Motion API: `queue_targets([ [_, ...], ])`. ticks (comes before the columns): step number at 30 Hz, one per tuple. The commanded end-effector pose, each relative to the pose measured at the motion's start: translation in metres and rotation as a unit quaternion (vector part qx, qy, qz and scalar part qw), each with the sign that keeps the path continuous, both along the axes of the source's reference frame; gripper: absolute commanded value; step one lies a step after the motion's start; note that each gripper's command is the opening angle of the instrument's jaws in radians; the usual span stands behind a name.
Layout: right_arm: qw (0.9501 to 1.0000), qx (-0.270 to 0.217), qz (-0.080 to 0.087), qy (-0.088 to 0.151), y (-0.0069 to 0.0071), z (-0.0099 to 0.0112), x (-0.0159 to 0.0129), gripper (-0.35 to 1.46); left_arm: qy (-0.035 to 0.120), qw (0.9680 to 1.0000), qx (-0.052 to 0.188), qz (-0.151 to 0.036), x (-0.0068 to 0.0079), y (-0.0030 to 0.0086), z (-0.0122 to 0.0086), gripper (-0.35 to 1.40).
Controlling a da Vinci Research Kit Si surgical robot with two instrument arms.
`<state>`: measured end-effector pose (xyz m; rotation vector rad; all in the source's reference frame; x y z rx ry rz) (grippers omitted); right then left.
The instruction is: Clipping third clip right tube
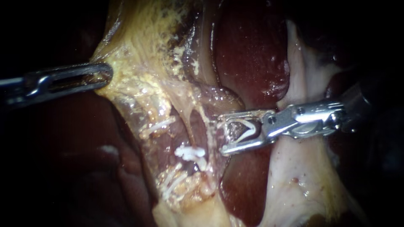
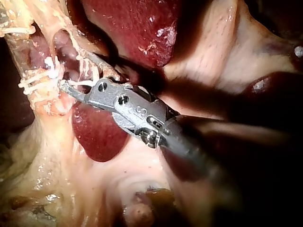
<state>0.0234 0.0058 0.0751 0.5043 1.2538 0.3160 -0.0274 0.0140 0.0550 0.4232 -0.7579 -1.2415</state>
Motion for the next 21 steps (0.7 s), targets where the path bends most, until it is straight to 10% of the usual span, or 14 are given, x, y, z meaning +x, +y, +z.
queue_targets([
  [1,1.0000,0.007,0.002,-0.002,0.0000,-0.0001,0.0004,0.52,0.000,1.0000,0.000,0.000,0.0000,0.0000,0.0000,-0.35],
  [21,0.9966,0.075,0.030,-0.020,-0.0024,0.0047,0.0063,0.54,0.000,1.0000,0.000,-0.005,0.0007,0.0007,-0.0008,-0.35],
])
